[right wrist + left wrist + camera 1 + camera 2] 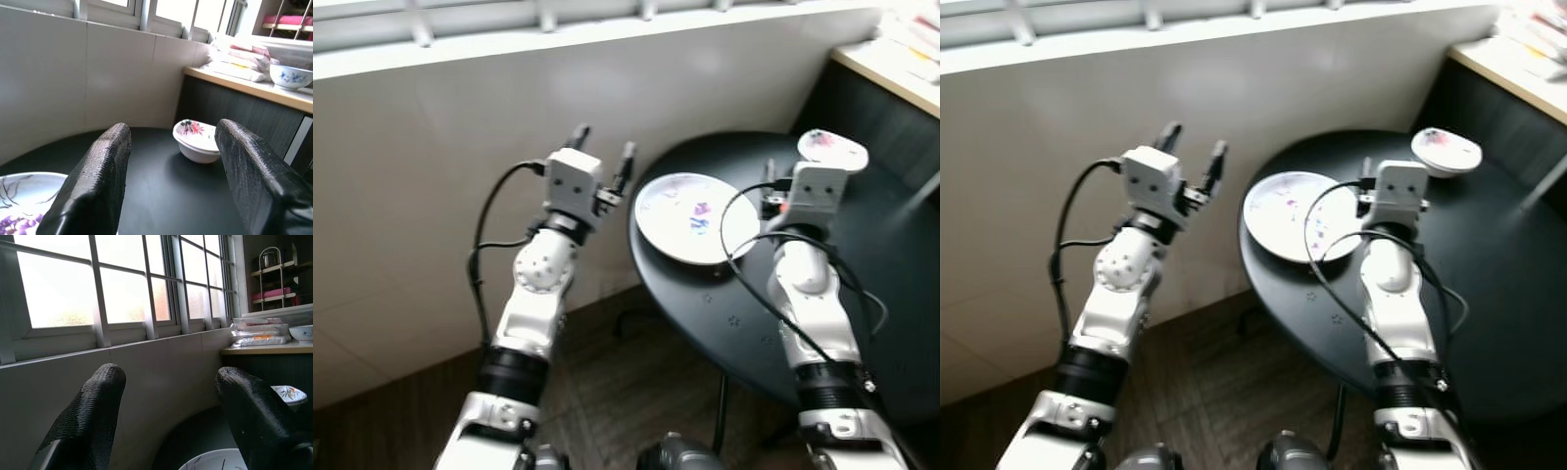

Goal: Kitchen organization

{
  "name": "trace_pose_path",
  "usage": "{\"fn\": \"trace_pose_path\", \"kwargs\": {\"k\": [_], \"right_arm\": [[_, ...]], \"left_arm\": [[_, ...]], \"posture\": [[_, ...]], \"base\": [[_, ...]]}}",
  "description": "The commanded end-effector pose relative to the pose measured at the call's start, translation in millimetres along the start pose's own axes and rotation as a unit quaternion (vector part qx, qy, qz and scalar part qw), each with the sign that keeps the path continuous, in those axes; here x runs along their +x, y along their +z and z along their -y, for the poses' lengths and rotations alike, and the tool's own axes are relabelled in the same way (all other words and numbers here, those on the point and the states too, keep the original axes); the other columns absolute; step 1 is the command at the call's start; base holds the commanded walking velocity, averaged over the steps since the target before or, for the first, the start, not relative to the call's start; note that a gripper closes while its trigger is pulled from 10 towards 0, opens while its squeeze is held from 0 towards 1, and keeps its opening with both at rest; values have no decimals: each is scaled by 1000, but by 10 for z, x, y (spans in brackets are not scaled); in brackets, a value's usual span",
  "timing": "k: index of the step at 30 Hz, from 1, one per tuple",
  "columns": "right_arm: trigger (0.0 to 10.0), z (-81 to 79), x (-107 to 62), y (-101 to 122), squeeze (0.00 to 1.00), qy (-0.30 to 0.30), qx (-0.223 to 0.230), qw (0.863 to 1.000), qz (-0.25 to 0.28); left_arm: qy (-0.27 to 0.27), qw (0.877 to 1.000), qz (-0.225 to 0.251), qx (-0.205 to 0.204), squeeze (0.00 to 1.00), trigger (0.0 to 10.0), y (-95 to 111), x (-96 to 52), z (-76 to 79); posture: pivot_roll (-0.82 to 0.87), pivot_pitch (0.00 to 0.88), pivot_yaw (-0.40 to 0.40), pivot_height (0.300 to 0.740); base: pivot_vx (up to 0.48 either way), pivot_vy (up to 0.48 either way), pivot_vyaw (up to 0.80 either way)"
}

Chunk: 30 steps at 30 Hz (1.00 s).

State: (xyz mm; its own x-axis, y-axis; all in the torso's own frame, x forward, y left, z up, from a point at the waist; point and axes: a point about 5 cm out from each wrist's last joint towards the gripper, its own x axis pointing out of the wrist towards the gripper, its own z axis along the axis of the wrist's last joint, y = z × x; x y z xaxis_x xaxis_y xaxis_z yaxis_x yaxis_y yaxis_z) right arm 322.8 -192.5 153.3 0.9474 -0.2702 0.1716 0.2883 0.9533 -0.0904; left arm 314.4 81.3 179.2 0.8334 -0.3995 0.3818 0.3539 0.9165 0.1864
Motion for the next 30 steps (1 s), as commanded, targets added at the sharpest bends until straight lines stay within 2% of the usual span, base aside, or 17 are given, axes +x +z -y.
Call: {"fn": "trace_pose_path", "kwargs": {"k": [1, 6, 9, 14, 16, 18, 26, 27, 30], "right_arm": [[10000, -81, 5, -51, 0, 14, -3, 1000, -24], [10000, -120, -14, -176, 0, 28, 11, 997, -66], [10000, -162, -31, -306, 0, 49, 38, 992, -110], [10000, -76, -29, -362, 0, 23, 49, 990, -128], [10000, 5, -33, -465, 0, -5, 23, 986, -162], [10000, 34, -58, -563, 0, -14, 27, 981, -194], [10000, -72, -113, -697, 0, 20, 43, 968, -247], [10000, -113, -129, -735, 0, 31, 58, 963, -263], [10000, -142, -142, -757, 0, 38, 71, 959, -273]], "left_arm": [[7, 1000, -3, 6, 0, 10000, 0, -12, -59], [8, 1000, -5, 5, 0, 10000, -5, -14, -57], [8, 1000, -7, 5, 0, 10000, -9, -11, -54], [7, 1000, -8, 6, 0, 10000, -11, -8, -54], [7, 1000, -15, 8, 0, 10000, -36, -11, -60], [6, 1000, -17, 7, 0, 10000, -41, -12, -55], [7, 1000, -23, 13, 0, 10000, -55, -4, -66], [6, 1000, -23, 13, 0, 10000, -54, -3, -62], [6, 1000, -23, 13, 0, 10000, -55, -2, -61]], "posture": [[12, 0, -77, 740], [12, 0, -78, 740], [11, 0, -78, 740], [15, 0, -81, 740], [12, 0, -80, 740], [12, 0, -80, 740], [12, 0, -80, 740], [12, 0, -80, 740], [14, 0, -80, 740]], "base": [[0, 0, 0], [0, 0, 0], [0, 0, 0], [0, 0, 0], [0, 0, 0], [0, 0, 0], [0, 0, 0], [0, 0, 0], [0, 0, 0]]}}
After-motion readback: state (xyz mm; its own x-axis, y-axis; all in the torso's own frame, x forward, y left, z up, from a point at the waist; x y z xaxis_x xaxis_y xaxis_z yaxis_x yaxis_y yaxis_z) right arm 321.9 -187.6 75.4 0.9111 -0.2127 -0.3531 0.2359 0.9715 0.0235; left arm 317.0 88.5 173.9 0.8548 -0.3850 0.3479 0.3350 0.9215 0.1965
